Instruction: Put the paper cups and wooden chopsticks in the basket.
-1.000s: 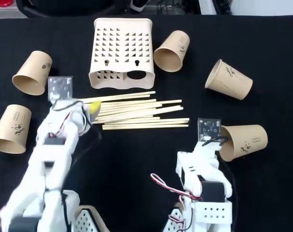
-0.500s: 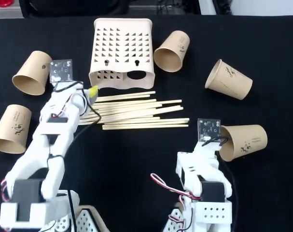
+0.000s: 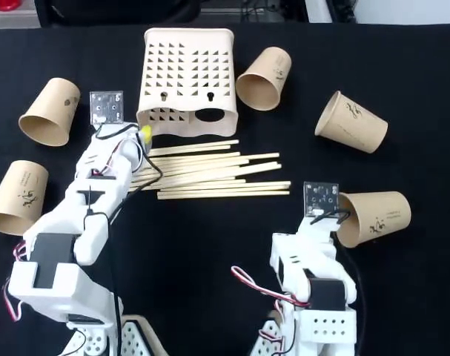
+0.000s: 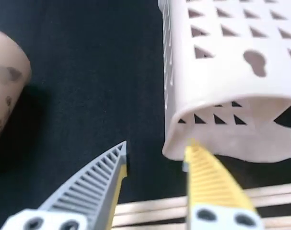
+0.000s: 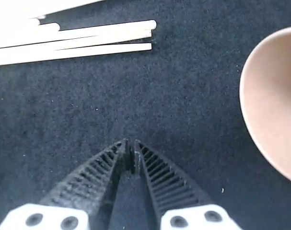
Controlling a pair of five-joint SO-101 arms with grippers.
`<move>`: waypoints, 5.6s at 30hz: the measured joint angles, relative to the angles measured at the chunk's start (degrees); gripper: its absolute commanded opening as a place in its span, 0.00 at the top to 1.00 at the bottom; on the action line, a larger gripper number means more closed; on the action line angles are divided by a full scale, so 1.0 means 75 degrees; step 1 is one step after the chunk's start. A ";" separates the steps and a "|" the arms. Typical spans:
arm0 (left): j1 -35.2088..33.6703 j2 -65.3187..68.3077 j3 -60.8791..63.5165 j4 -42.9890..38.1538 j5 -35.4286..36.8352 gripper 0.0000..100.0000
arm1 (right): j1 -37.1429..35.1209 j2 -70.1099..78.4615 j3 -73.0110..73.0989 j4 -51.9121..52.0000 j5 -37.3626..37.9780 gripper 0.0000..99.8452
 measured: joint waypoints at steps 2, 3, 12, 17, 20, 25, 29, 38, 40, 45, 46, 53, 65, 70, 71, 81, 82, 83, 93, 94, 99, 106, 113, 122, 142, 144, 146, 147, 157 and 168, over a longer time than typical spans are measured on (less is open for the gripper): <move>0.0000 0.0000 0.0000 -0.0117 -0.0305 0.92 | 0.0000 0.0000 0.0000 0.0000 0.0000 0.98; 0.0023 0.0000 0.0000 -0.0152 -0.0551 0.94 | 0.0000 0.0000 0.0000 0.0000 0.0000 0.98; 0.0551 0.0000 0.0129 -0.0176 -0.2532 0.97 | 0.0000 0.0000 0.0000 0.0000 0.0000 0.98; 0.0539 -0.0387 0.0422 -0.0059 -0.2426 0.97 | 0.0000 0.0000 0.0000 0.0000 0.0000 0.98; 0.0492 -0.1254 0.0879 0.0340 -0.2192 0.97 | 0.0000 0.0000 0.0000 0.0000 0.0000 0.98; 0.0504 -0.3223 0.1582 0.1219 -0.1547 0.97 | 0.0000 0.0000 0.0000 0.0000 0.0000 0.98; 0.0504 -0.4665 0.1747 0.1993 -0.1371 0.95 | 0.0000 0.0000 0.0000 0.0000 0.0000 0.98; 0.0586 -0.2930 -0.0621 0.4419 -0.1371 0.84 | 0.0000 0.0000 0.0000 0.0000 0.0000 0.98; 0.0586 -0.2075 -0.1407 0.4923 -0.1371 0.82 | 0.0000 0.0000 0.0000 0.0000 0.0000 0.98; 0.0293 -0.0774 -0.2626 0.5497 -0.1008 0.78 | 0.0000 0.0000 0.0000 0.0000 0.0000 0.98; 0.0188 -0.0750 -0.2708 0.5497 -0.0938 0.78 | 0.0000 0.0000 0.0000 0.0000 0.0000 0.98; 0.0023 -0.0492 -0.2884 0.4806 0.0023 0.75 | 0.0000 0.0000 0.0000 0.0000 0.0000 0.98; -0.0199 0.1582 -0.2884 0.2333 0.0340 0.85 | 0.0000 0.0000 0.0000 0.0000 0.0000 0.98; 0.0023 0.1934 -0.2884 0.1196 0.0258 0.96 | 0.0000 0.0000 0.0000 0.0000 0.0000 0.98; 0.0094 0.2040 -0.2884 0.0914 0.0117 0.97 | 0.0000 0.0000 0.0000 0.0000 0.0000 0.98; 0.0188 0.1594 -0.2239 0.0692 -0.0434 0.97 | 0.0000 0.0000 0.0000 0.0000 0.0000 0.98; 0.0199 0.1348 -0.2110 0.0938 -0.0445 0.97 | 0.0000 0.0000 0.0000 0.0000 0.0000 0.98; 0.0199 0.1055 -0.2004 0.1266 -0.0457 0.97 | 0.0000 0.0000 0.0000 0.0000 0.0000 0.98; 0.0375 -0.1747 -0.2204 0.5896 -0.0023 0.97 | 0.0000 0.0000 0.0000 0.0000 0.0000 0.98; 0.0387 -0.1899 -0.2368 0.6318 0.0141 0.97 | 0.0000 0.0000 0.0000 0.0000 0.0000 0.98; 0.0387 -0.2180 -0.3810 0.8428 0.0656 0.97 | 0.0000 0.0000 0.0000 0.0000 0.0000 0.98; 0.0387 -0.2204 -0.6576 1.1616 0.0985 0.97 | 0.0000 0.0000 0.0000 0.0000 0.0000 0.98; 0.0387 -0.2110 -0.8815 1.3492 0.1325 0.97 | 0.0000 0.0000 0.0000 0.0000 0.0000 0.98; 0.0375 0.0281 -1.0514 1.3550 0.1840 0.97 | 0.0000 0.0000 0.0000 0.0000 0.0000 0.98; 0.0586 0.2555 -1.4066 1.4136 0.1922 0.97 | 0.0000 0.0000 0.0000 0.0094 0.0000 0.98; 0.0434 0.3118 -1.3996 1.3972 0.1958 0.97 | 0.0000 0.0000 0.0000 0.0117 0.0000 0.98; 0.0340 0.3470 -1.4054 1.3867 0.1934 0.97 | 0.0000 0.0000 0.0000 0.0117 0.0000 0.98; 0.0328 0.3575 -1.4148 1.3867 0.1946 0.97 | 0.0000 0.0000 0.0000 0.0117 0.0000 0.98; 0.0305 0.3962 -1.5238 1.3925 0.2016 0.97 | 0.0000 0.0000 0.0000 0.0117 0.0000 0.98; 0.0457 0.4794 -1.6352 1.4042 0.1770 0.97 | 0.0000 0.0000 0.0000 0.0117 0.0000 0.98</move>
